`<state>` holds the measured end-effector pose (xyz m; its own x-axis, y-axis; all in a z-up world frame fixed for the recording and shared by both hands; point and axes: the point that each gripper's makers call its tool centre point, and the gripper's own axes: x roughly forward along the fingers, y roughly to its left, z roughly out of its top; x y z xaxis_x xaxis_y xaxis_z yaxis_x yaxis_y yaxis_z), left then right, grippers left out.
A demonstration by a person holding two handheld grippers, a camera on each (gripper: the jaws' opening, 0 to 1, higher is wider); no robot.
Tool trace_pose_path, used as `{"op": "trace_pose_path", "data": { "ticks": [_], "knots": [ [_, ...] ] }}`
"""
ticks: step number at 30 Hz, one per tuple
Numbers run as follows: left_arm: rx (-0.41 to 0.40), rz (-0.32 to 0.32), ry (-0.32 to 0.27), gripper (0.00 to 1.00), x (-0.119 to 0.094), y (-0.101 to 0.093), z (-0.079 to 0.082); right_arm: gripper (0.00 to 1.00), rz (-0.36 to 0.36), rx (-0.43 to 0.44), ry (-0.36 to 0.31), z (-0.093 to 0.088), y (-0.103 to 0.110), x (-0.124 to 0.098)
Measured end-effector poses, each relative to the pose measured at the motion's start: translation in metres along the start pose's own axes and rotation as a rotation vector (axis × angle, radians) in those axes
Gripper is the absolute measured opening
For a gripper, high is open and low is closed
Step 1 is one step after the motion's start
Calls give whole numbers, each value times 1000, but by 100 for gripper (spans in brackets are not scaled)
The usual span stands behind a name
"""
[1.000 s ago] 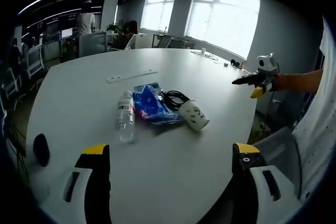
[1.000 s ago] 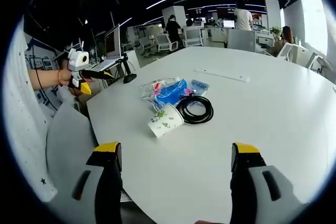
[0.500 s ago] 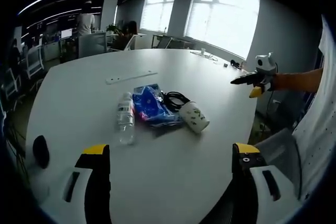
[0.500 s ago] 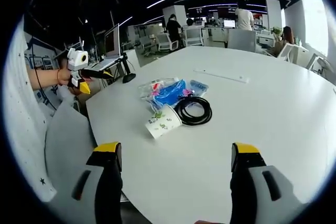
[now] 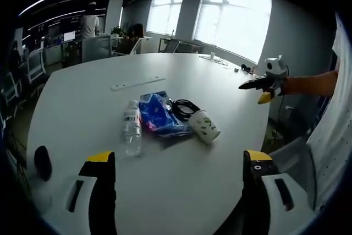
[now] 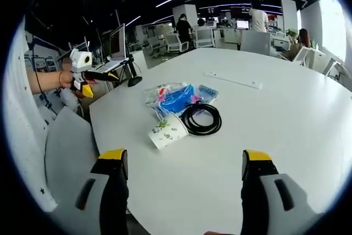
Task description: Arrange the tabletop items into an orderly group along one side of the table until the central work area is clear of visible clutter.
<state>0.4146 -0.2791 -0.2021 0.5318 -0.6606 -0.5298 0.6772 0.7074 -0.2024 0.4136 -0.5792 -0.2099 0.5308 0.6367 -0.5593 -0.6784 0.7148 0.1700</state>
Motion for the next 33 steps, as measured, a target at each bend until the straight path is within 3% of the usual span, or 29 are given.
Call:
{"op": "trace_pose_path", "data": {
  "ticks": [33],
  "knots": [
    [-21, -3, -15, 98, 12, 10, 7, 80, 29, -30, 19, 27, -26, 49]
  ]
}}
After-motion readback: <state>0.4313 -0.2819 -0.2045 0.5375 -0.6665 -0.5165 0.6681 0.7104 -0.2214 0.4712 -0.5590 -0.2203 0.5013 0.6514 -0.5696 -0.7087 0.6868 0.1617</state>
